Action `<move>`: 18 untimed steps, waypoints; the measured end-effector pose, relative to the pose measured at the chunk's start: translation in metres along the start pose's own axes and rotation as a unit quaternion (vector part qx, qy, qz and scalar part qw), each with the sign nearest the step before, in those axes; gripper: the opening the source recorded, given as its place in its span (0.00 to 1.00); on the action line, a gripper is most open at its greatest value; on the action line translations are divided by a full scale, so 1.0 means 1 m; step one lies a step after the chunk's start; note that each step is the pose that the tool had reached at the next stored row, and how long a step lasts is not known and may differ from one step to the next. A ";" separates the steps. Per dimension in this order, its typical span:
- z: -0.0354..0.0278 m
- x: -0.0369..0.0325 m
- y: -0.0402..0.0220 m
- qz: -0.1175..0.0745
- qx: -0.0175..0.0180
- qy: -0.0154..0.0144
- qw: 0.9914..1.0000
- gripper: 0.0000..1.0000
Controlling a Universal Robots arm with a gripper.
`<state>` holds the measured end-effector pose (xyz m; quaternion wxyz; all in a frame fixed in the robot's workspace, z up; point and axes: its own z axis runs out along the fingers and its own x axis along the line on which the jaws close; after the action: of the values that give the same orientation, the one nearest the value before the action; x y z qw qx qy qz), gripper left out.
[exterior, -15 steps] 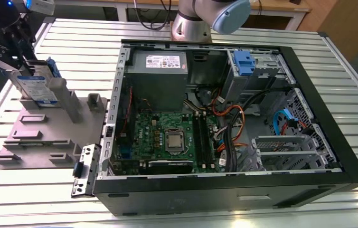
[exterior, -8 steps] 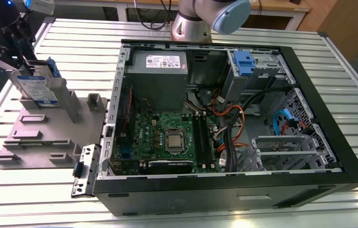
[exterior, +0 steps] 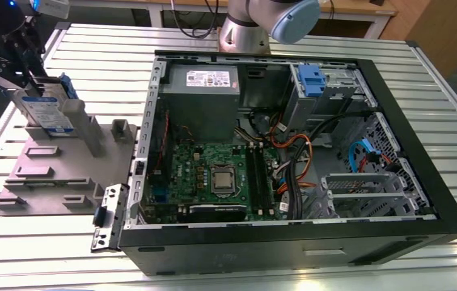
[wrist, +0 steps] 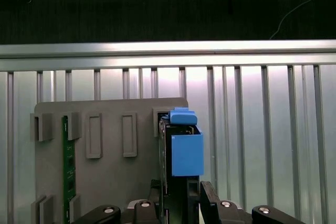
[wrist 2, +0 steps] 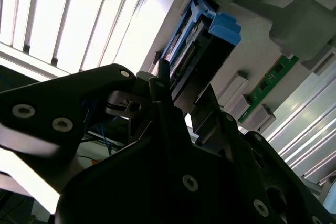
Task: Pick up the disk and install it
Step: 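Pick up the disk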
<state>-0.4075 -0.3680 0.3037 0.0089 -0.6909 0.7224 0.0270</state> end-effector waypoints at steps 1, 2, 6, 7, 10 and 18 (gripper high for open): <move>0.0000 0.0000 0.0000 0.000 0.000 0.000 1.000 0.42; 0.0000 0.0000 0.0000 0.000 0.000 0.000 1.000 0.42; 0.0000 0.0000 0.0000 0.000 0.000 0.000 1.000 0.42; 0.0000 0.0000 0.0000 0.000 0.000 0.000 1.000 0.42; -0.0001 0.0000 0.0000 0.000 0.000 0.000 1.000 0.41; 0.0000 0.0000 0.0000 0.000 0.000 -0.001 1.000 0.35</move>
<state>-0.4075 -0.3681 0.3037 0.0094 -0.6908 0.7224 0.0274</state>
